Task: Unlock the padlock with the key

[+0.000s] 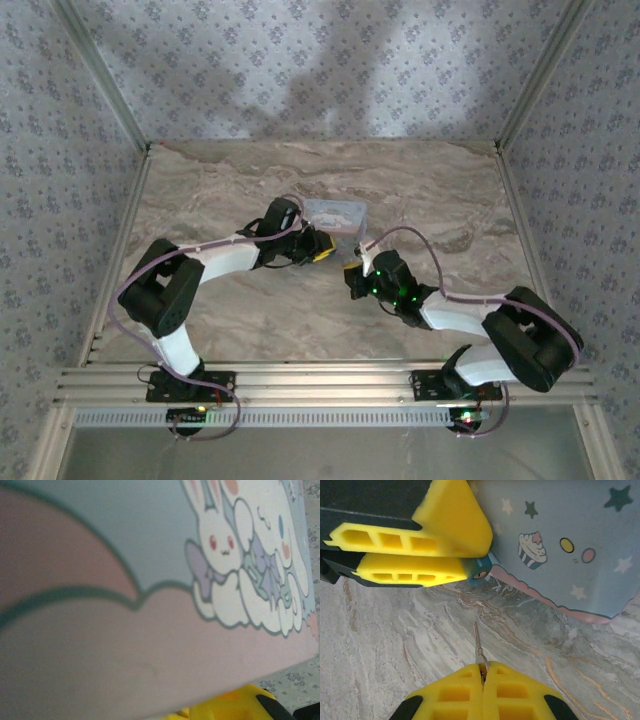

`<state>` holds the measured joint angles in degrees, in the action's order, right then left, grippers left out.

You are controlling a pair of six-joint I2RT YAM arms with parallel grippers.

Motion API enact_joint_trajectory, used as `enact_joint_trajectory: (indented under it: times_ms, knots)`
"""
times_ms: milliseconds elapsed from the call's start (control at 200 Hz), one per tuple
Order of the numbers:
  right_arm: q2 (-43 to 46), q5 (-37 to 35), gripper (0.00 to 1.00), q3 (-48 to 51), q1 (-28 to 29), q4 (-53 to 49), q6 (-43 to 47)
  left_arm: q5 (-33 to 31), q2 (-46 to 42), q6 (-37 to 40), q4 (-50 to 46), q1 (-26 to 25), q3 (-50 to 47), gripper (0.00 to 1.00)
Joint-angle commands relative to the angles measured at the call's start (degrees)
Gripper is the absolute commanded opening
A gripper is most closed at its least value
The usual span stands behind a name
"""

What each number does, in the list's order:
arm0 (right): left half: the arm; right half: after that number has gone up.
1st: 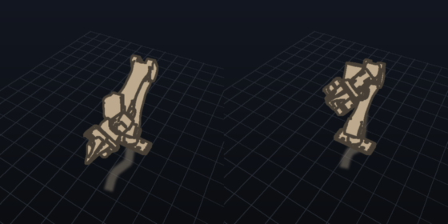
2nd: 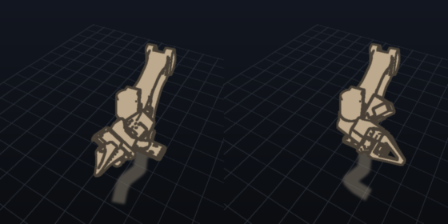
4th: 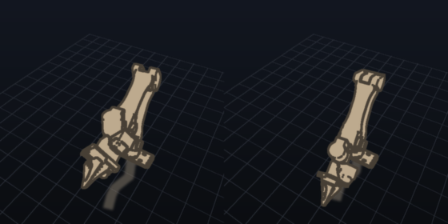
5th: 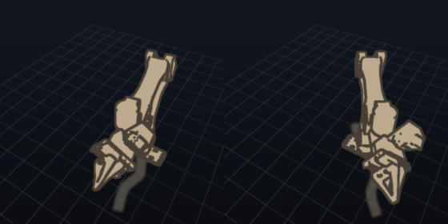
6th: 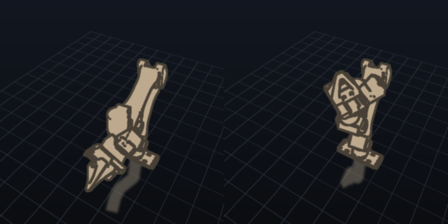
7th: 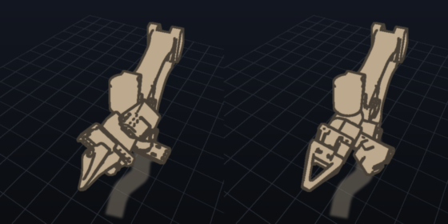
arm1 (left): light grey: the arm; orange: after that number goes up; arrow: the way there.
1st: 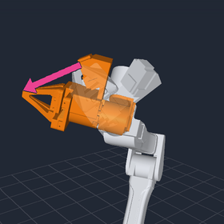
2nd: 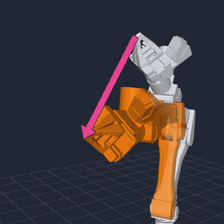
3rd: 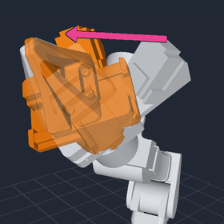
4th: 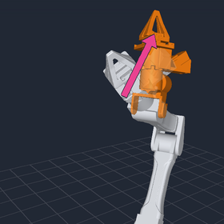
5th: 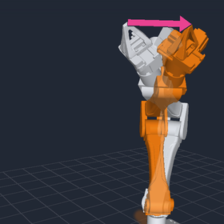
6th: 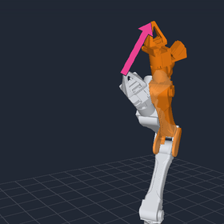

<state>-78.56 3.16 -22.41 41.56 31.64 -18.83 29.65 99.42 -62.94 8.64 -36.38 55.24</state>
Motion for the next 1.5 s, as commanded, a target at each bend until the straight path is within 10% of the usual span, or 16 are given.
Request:
enact_joint_trajectory:
  times_ms: [0,1494]
  knots:
    - [-0.53,-1.79,0.02,0.04,0.33,4.08,-0.51,2.22,-1.31,-1.43,2.55,-0.03,-0.1,0.12]
    - [-5.16,-0.19,0.02,-3.94,-1.44,6.48,0.56,2.71,-0.72,-1.42,2.34,-0.72,0.22,0.11]
